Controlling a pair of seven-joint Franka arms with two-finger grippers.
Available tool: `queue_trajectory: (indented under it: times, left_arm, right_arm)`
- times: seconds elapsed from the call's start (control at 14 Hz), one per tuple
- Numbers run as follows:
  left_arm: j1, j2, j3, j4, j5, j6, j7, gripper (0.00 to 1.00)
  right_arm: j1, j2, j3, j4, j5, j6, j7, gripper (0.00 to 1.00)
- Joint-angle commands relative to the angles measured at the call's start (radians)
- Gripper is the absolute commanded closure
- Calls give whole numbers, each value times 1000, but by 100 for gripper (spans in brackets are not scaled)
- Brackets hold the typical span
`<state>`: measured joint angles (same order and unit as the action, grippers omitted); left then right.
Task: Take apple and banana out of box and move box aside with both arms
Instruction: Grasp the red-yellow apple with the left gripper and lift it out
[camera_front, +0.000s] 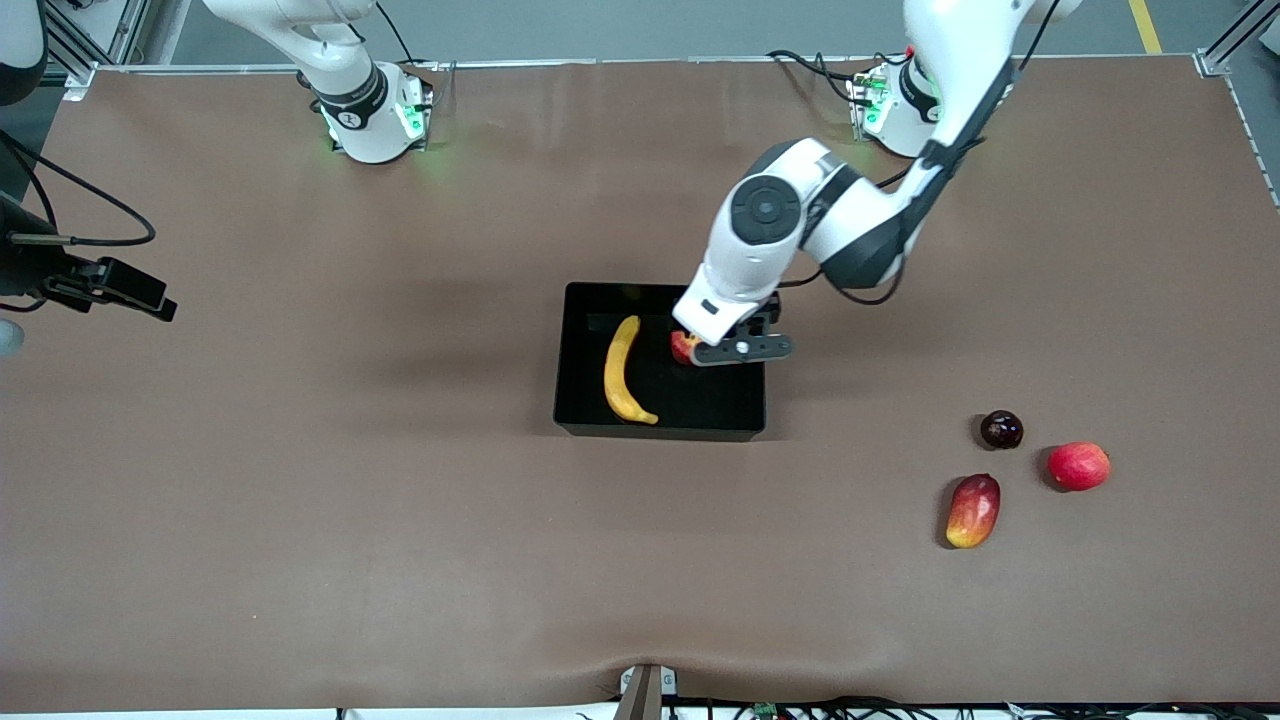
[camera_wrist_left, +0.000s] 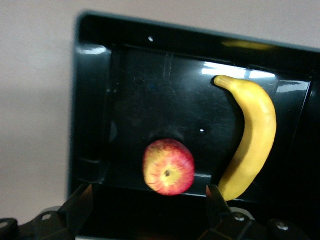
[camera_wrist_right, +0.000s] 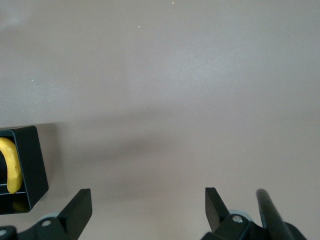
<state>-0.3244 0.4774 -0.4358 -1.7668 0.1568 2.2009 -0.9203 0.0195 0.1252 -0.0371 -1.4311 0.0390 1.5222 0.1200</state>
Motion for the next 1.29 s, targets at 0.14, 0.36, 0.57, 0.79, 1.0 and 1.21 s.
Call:
queue_trajectory:
  times: [0.14,0.36,0.57,0.79,1.0,1.21]
  left_arm:
    - [-48,110,8,20,150,66,-179,0]
    - [-58,136,8,10,152,65,-198,0]
    - [-73,165,9,21,153,66,-233,0]
    - [-79,171,11,21,162,66,-241,13]
    - [-68,144,11,24,162,54,-241,82]
    - [-64,119,11,96,162,-42,-238,100]
  right_arm:
    - [-3,-7,3,0,6,-5,10,0]
    - [-4,-7,3,0,6,-5,9,0]
    - [-4,-7,3,0,6,-5,10,0]
    - [-6,-7,3,-2,6,-7,10,0]
    - [-9,-7,3,-3,6,-7,9,0]
    - [-9,-7,3,-3,6,-7,7,0]
